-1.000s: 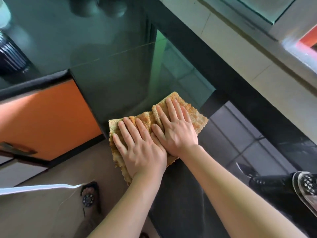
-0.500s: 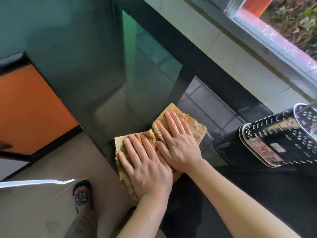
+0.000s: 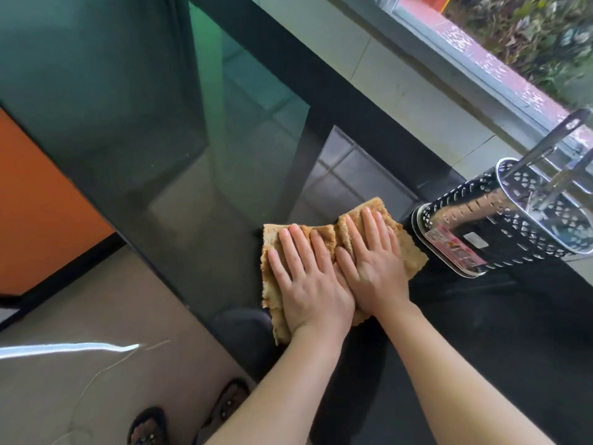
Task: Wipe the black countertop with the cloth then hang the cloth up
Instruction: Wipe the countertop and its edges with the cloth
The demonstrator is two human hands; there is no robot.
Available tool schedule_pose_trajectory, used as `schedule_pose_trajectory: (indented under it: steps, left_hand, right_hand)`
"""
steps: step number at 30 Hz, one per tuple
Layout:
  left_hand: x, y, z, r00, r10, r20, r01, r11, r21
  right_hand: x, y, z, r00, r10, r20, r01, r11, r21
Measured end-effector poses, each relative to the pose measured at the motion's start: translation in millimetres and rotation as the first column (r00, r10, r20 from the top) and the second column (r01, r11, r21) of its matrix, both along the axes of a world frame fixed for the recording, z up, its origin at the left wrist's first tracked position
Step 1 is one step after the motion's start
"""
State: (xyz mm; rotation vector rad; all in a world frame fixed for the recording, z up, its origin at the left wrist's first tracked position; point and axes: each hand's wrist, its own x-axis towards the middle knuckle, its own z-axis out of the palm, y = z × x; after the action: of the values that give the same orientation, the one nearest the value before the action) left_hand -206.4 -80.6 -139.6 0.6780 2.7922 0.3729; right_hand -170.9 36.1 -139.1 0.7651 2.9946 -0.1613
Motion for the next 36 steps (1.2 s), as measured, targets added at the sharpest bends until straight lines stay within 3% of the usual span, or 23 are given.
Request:
schedule_pose_trajectory:
  steps: [6, 16, 29, 36]
  left_hand:
    - [-8, 1, -6, 0.997, -0.076, -0.014, 0.076, 0.996, 0.05]
    - [-42, -76, -8, 0.918, -0.387, -0.087, 0.386, 0.922, -0.031]
    - [2, -132, -7, 0.851, -0.51, -0.128, 0.501, 0.86, -0.1]
    - [56, -105, -5, 0.779, -0.619, -0.094, 0.608, 0.784, -0.123]
  right_hand:
    - [3, -11, -4, 0.966, -0.257, -0.008, 0.257, 0.966, -0.017]
    - [-1, -100, -7, 0.878, -0.477, 0.045, 0.479, 0.877, -0.034]
    - [55, -158, -4, 0.916, -0.399, 0.035, 0.401, 0.911, -0.095]
    - [120, -150, 1, 0.842, -0.54, 0.009, 0.538, 0.837, -0.096]
